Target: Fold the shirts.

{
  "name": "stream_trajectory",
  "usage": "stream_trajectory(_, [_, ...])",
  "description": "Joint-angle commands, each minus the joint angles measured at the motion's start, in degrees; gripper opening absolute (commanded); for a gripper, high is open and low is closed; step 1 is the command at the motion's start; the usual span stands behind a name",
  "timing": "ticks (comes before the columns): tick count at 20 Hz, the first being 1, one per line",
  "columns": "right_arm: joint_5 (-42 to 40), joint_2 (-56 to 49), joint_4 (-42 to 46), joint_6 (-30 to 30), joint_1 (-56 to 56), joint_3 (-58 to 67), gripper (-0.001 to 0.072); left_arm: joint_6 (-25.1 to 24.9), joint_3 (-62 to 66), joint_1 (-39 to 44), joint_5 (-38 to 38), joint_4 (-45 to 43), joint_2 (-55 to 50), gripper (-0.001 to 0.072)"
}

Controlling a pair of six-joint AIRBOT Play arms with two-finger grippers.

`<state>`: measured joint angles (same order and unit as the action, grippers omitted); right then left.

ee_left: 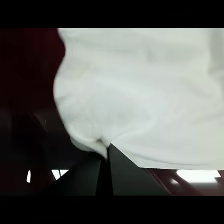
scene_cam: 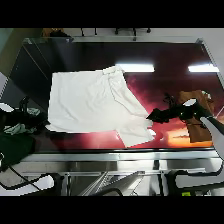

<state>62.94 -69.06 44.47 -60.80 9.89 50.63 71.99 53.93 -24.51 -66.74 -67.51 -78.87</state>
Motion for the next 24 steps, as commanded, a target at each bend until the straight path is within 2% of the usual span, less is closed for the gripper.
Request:
stream_trajectory(1, [1.62, -0.33, -1.05, 0.66, -0.83, -0.02, 0.0202, 0.02, 0.07, -0.07, 0.28, -0.02, 0.04, 0.0014])
stream_trajectory(3, [2.99, -0.31, -1.27, 1.11, -0.83, -0.02, 0.0047, 0.02, 0.07, -0.04, 0.15, 0.22, 0.04, 0.0014])
stream_trajectory(4, [3.56, -0.17, -3.23, 2.49, -0.81, 0.00, 0.0020, -0.11, 0.11, -0.04, -0.20, 1.38, 0.07, 0.0013])
stream_trajectory(6, [6.67, 1.22, -11.54, 7.50, -0.39, 2.08, 0.0019, -3.45, 2.91, -0.04, -4.42, 8.57, 0.26, 0.0012])
stream_trajectory(9, [13.88, 7.91, -31.06, 12.61, 3.48, 15.23, 0.0019, -6.60, 14.62, -0.07, -13.49, 27.30, 6.12, 0.0011])
stream_trajectory(11, [14.45, 13.35, -43.32, 14.47, 8.09, 27.74, 0.0019, -7.89, 26.80, -0.76, -15.85, 41.16, 11.96, 0.0011])
stream_trajectory(13, [13.49, 18.05, -50.56, 15.82, 13.92, 39.78, 0.0019, -7.82, 39.87, -3.54, -14.88, 53.51, 17.09, 0.0012])
stream_trajectory(15, [9.64, 22.25, -51.60, 15.82, 19.71, 49.55, 0.0019, -5.38, 52.11, -9.09, -12.46, 60.43, 21.07, 0.0011])
stream_trajectory(18, [3.85, 27.41, -51.17, 16.52, 27.58, 59.84, 0.0019, 0.04, 64.92, -23.43, -11.65, 60.72, 24.90, 0.0011])
stream_trajectory(21, [-1.42, 29.97, -44.13, 16.48, 28.30, 64.85, 0.0019, 1.84, 64.96, -33.53, -10.25, 61.68, 26.71, 0.0011])
stream_trajectory(24, [0.04, 28.79, -41.22, 15.61, 28.35, 64.46, 0.0020, -1.11, 57.09, -31.56, -12.61, 61.46, 25.42, 0.0011])
